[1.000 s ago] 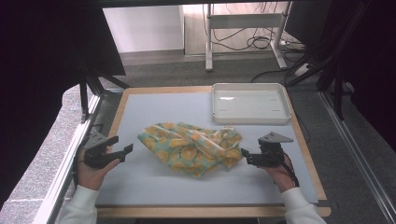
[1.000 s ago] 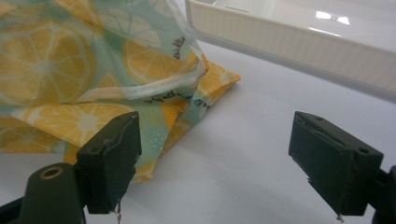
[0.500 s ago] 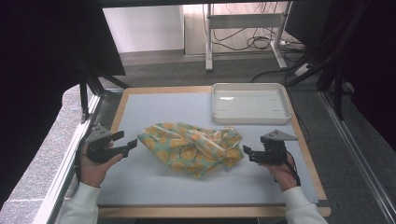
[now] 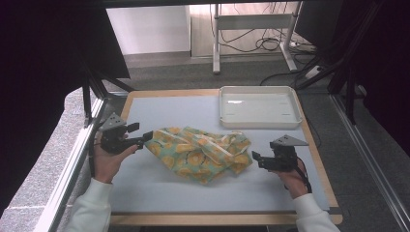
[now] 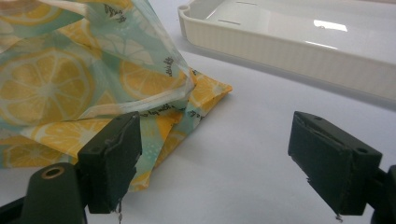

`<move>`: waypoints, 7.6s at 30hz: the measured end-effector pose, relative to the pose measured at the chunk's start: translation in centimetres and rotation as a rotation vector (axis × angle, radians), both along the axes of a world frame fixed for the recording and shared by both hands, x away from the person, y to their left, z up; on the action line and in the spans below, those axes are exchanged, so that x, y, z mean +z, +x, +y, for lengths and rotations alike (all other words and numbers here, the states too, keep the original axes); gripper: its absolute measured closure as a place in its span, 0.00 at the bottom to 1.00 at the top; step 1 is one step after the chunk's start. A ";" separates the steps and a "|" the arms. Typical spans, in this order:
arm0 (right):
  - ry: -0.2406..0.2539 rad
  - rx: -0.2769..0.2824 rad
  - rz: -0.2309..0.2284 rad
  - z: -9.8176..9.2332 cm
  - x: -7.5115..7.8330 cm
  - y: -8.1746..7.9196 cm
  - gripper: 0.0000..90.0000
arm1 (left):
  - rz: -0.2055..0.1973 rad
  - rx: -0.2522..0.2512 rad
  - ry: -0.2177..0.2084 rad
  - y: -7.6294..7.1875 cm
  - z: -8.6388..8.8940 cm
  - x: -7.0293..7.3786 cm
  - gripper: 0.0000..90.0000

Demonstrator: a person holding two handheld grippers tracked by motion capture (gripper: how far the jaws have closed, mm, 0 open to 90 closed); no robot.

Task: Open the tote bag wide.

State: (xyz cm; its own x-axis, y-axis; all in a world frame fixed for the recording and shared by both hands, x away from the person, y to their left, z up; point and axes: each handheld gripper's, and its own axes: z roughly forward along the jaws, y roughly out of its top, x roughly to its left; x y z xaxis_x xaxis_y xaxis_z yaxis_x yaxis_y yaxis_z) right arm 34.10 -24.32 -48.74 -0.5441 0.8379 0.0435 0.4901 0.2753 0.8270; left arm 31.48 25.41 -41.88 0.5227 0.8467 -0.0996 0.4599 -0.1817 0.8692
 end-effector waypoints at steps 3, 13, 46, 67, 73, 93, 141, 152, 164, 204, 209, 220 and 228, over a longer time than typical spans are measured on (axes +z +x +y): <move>0.000 -0.004 0.001 -0.1 0.0 0.0 0.20 | 0.011 -0.008 0.003 0.1 -0.2 -0.2 0.38; -0.033 -0.011 -0.018 0.1 -0.1 -0.1 0.20 | 0.069 -0.035 0.056 0.1 -0.5 -2.3 0.38; -0.045 -0.039 -0.020 0.0 -0.1 -0.1 0.20 | 0.077 -0.116 0.114 -0.7 -1.7 -4.0 0.97; 0.016 0.099 -0.063 1.4 3.7 -2.0 0.27 | 0.088 -0.107 0.096 -0.6 -1.3 -4.2 0.99; 0.013 0.152 -0.079 2.6 3.9 -2.6 0.27 | 0.091 -0.110 0.096 -0.5 -1.3 -4.3 0.99; -0.004 0.265 -0.087 6.3 4.7 -4.0 0.28 | 0.094 -0.113 0.074 -0.5 -1.3 -4.2 0.99; 0.016 0.495 -0.013 10.7 3.9 -3.9 0.99 | 0.083 -0.147 0.026 -1.9 -0.8 -4.2 0.98; 0.008 0.566 0.047 11.0 2.3 -5.9 0.99 | 0.052 -0.171 0.026 -3.9 -0.7 -5.5 0.97; -0.031 0.543 0.129 10.7 -0.3 -5.5 0.99 | 0.116 -0.188 0.036 -4.0 -0.3 -7.8 0.95; -0.105 0.454 0.216 9.1 -3.5 -3.7 0.96 | 0.253 -0.248 0.151 -3.2 -2.3 -10.9 0.56; -0.104 0.451 0.222 9.0 -3.5 -3.7 0.93 | 0.169 -0.244 0.094 -4.8 -1.2 -9.0 0.35; -0.084 0.450 0.227 8.9 -3.3 -4.0 0.73 | 0.089 -0.281 0.078 -5.2 -2.0 -6.8 0.28; -0.040 0.408 0.205 6.5 -2.4 -5.9 0.45 | 0.079 -0.298 0.134 -4.6 -3.3 -7.6 0.38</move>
State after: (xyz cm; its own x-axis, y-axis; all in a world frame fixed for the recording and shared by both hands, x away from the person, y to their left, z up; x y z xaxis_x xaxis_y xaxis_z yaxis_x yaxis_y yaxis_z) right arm 28.18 -17.85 -51.15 -0.8134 0.5602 0.1565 0.4875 0.5097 0.7090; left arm 26.89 22.16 -49.46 0.7444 0.6660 -0.0475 0.4341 -0.4287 0.7923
